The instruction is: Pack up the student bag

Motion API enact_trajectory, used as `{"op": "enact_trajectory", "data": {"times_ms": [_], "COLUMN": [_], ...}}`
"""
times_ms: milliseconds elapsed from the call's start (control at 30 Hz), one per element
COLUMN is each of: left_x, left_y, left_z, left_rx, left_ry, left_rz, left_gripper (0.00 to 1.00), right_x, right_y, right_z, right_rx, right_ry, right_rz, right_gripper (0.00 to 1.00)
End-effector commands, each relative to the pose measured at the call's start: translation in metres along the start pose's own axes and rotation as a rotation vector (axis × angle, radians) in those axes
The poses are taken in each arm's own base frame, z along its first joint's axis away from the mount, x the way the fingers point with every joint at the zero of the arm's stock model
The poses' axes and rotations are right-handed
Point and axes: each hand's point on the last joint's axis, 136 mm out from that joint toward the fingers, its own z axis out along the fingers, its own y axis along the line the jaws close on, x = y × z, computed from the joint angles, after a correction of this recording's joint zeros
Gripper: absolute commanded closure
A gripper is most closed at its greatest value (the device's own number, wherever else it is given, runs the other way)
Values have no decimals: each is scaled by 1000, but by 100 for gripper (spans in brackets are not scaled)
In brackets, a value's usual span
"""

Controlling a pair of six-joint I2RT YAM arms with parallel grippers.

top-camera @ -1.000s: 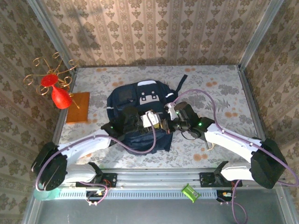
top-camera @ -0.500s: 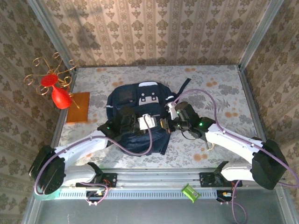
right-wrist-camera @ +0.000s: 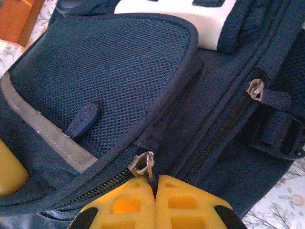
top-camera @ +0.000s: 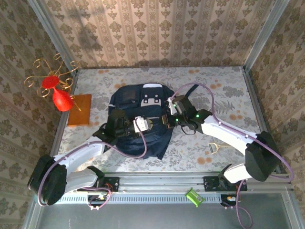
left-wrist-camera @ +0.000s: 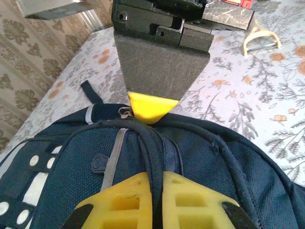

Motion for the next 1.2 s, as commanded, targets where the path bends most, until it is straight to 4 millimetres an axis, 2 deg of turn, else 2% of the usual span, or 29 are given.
{"op": "enact_trajectory", "data": {"times_ms": [0, 100, 200, 367, 467, 600, 633, 733, 767, 833, 900, 967, 1000, 1067, 1167], "left_x": [-17, -19, -21, -26, -23, -17, -16, -15, -15, -18, -22, -27, -30, -35, -36], "left_y": [-11, -8, -3, 1, -1, -7, -9, -11, -9, -3, 5, 19, 29, 48, 75], "left_z": [-9, -4, 7, 34, 45, 48, 48, 50, 52, 58, 62, 61, 58, 48, 28], "left_rx": [91, 104, 125, 188, 217, 235, 237, 237, 226, 186, 127, 54, 3, -101, -245], "left_ry": [-106, -117, -127, -151, -149, -147, -145, -152, -155, -156, -156, -174, -184, -205, -202], "left_rz": [28, 30, 39, 46, 30, 13, 7, -16, -30, -61, -98, -156, -183, -238, -315], "left_gripper": [100, 100, 100, 100, 100, 100, 100, 100, 96, 79, 69, 54, 49, 41, 35], "right_x": [-11, -18, -19, -9, -2, 6, 6, 5, 5, 4, 2, -4, -8, -16, -22], "right_y": [-103, -115, -133, -158, -182, -210, -214, -221, -223, -226, -229, -232, -231, -228, -222], "right_z": [3, 7, -11, -39, -45, -42, -40, -39, -40, -47, -59, -81, -92, -114, -136], "right_rx": [362, 377, 421, 461, 517, 527, 524, 523, 530, 555, 599, 662, 682, 713, 731], "right_ry": [-21, -25, -60, -128, -129, -89, -87, -70, -64, -61, -71, -106, -131, -191, -275], "right_rz": [165, 193, 216, 277, 296, 351, 357, 365, 363, 355, 341, 320, 313, 294, 274], "right_gripper": [100, 100, 100, 100, 100, 99, 97, 82, 78, 70, 64, 59, 55, 38, 22]}}
